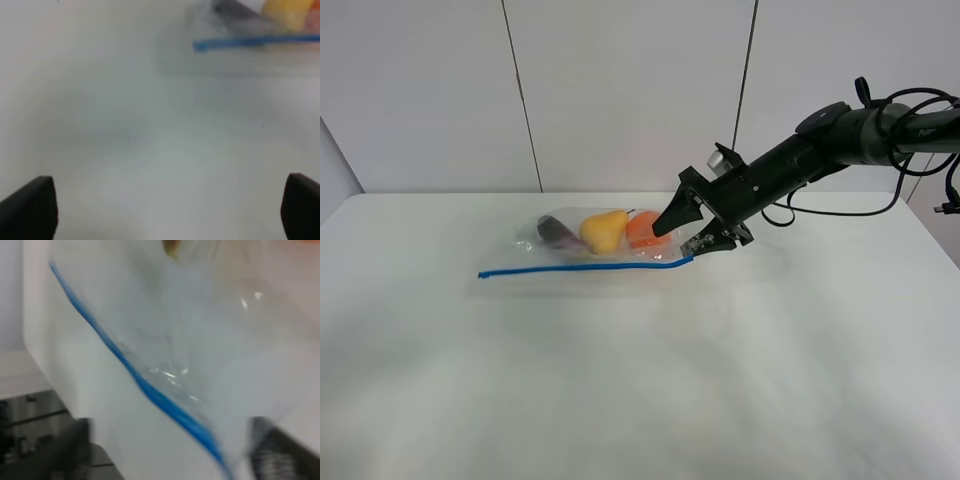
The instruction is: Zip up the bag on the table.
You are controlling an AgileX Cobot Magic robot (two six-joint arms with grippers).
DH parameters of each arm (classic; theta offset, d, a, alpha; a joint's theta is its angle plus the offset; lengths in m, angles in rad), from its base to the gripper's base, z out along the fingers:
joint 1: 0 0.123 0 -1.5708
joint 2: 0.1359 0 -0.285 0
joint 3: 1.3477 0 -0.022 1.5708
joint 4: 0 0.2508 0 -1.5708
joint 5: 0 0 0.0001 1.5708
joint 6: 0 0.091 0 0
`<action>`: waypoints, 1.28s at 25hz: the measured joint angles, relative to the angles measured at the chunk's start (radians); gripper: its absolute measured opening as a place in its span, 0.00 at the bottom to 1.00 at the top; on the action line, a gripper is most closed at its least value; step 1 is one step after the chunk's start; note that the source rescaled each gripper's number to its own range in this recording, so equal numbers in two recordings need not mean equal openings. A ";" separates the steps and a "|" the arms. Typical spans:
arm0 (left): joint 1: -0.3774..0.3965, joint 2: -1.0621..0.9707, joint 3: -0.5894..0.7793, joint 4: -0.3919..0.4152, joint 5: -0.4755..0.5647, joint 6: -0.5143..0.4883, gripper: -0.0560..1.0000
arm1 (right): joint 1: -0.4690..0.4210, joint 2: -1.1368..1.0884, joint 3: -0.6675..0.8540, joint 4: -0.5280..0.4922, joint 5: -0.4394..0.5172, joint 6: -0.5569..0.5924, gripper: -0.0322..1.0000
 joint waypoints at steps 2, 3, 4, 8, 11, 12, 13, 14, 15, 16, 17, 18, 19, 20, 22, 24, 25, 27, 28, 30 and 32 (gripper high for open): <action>0.000 0.000 0.000 0.000 0.000 0.000 1.00 | 0.000 0.001 -0.057 -0.087 0.012 0.047 0.88; 0.000 0.000 0.000 0.000 0.000 0.000 1.00 | 0.000 0.001 -0.088 -0.147 0.015 0.078 0.90; 0.000 0.000 0.000 0.000 0.000 0.000 1.00 | 0.000 0.001 -0.120 -0.232 0.019 0.123 0.91; 0.000 0.000 0.000 0.000 0.000 0.000 1.00 | 0.000 0.001 -0.249 -0.586 0.031 0.307 0.92; 0.000 0.000 0.000 -0.001 0.000 0.000 1.00 | -0.003 0.001 -0.298 -0.761 0.032 0.372 0.92; 0.000 0.000 0.000 -0.001 0.000 0.000 1.00 | -0.006 0.001 -0.307 -0.797 0.032 0.382 0.92; 0.000 0.000 0.000 -0.003 0.000 0.000 1.00 | -0.018 0.001 -0.311 -0.819 0.033 0.389 0.92; 0.000 0.000 0.000 -0.003 0.000 0.000 1.00 | -0.031 0.001 -0.312 -0.841 0.034 0.392 0.92; 0.000 0.000 0.000 -0.003 0.000 0.000 1.00 | -0.045 0.001 -0.313 -0.853 0.034 0.393 0.92; 0.000 0.000 0.000 -0.003 0.000 0.000 1.00 | -0.063 0.001 -0.313 -0.861 0.034 0.393 0.92; 0.000 0.000 0.000 -0.003 0.000 0.000 1.00 | -0.086 0.001 -0.313 -0.868 0.035 0.393 0.92; 0.000 0.000 0.000 -0.003 0.000 0.000 1.00 | -0.111 0.001 -0.313 -0.874 0.035 0.393 0.93; 0.000 0.000 0.000 -0.003 0.000 0.000 1.00 | -0.134 0.001 -0.313 -0.878 0.035 0.393 0.93; 0.000 0.000 0.000 -0.003 0.000 0.000 1.00 | -0.165 0.001 -0.313 -0.880 0.035 0.393 0.93; 0.000 0.000 0.000 -0.003 0.000 0.000 1.00 | -0.210 0.001 -0.312 -0.871 0.035 0.397 0.93; 0.000 0.000 0.001 -0.003 0.000 0.000 1.00 | -0.239 -0.013 -0.293 -0.853 0.034 0.397 0.93; 0.000 0.000 0.001 -0.003 0.000 0.000 1.00 | -0.241 -0.025 -0.276 -0.850 0.034 0.397 0.93; 0.000 0.000 0.002 -0.003 0.000 0.000 1.00 | -0.239 -0.065 -0.224 -0.842 0.034 0.389 0.93; 0.000 0.000 0.002 -0.003 0.000 0.000 1.00 | -0.236 -0.094 -0.190 -0.837 0.034 0.387 0.93; 0.000 0.000 0.002 -0.003 0.000 0.000 1.00 | -0.236 -0.165 -0.114 -0.830 0.034 0.380 0.93; 0.000 0.000 0.002 -0.003 0.000 0.000 1.00 | -0.236 -0.241 -0.037 -0.828 0.034 0.377 0.93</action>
